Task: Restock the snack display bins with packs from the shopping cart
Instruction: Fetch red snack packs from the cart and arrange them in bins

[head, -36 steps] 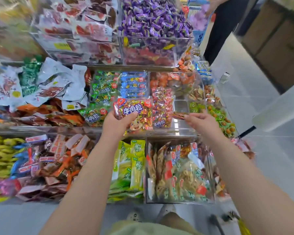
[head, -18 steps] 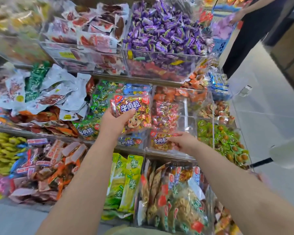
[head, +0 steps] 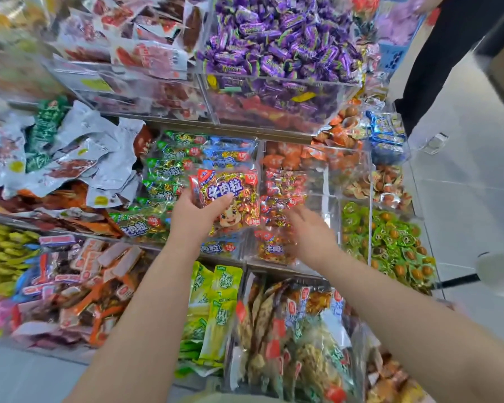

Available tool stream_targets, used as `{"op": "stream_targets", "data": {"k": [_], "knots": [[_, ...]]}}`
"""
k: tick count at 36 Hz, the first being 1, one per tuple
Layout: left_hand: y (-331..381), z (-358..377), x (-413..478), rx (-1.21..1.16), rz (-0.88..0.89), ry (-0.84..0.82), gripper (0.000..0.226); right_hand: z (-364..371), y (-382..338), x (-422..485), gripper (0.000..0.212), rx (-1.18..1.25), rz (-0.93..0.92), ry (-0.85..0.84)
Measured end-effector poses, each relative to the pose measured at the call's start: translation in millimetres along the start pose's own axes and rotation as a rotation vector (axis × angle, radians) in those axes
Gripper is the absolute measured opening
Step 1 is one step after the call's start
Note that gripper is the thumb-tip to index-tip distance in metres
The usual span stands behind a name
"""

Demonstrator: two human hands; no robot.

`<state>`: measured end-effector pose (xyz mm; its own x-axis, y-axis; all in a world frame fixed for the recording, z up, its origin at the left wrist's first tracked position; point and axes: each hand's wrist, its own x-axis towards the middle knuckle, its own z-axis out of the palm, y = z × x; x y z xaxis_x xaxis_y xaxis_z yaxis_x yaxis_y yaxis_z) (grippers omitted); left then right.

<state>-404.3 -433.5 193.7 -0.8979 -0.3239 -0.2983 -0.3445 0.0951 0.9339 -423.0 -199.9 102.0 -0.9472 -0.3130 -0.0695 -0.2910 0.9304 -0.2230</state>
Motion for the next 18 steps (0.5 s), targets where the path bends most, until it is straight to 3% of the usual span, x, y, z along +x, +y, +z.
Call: {"op": "stream_targets", "data": {"k": [2,5,13,18], "knots": [[0.2,0.9,1.0,0.0,0.005,-0.008,0.054,5.0,-3.8,5.1,0.083,-0.112,-0.179,-0.147],[-1.3,2.1,3.8,0.01,0.013,0.001,0.036,17.5,-13.9,14.5,0.09,-0.178,-0.208,-0.311],[-5.2,2.9,6.8,-0.038,0.032,-0.019,0.031,29.3,-30.8,32.9,0.072,-0.446,-0.198,-0.273],[-3.7,3.4,8.7,-0.039,0.025,-0.025,0.028,25.7,-34.8,44.0,0.078,-0.442,-0.115,-0.241]]}}
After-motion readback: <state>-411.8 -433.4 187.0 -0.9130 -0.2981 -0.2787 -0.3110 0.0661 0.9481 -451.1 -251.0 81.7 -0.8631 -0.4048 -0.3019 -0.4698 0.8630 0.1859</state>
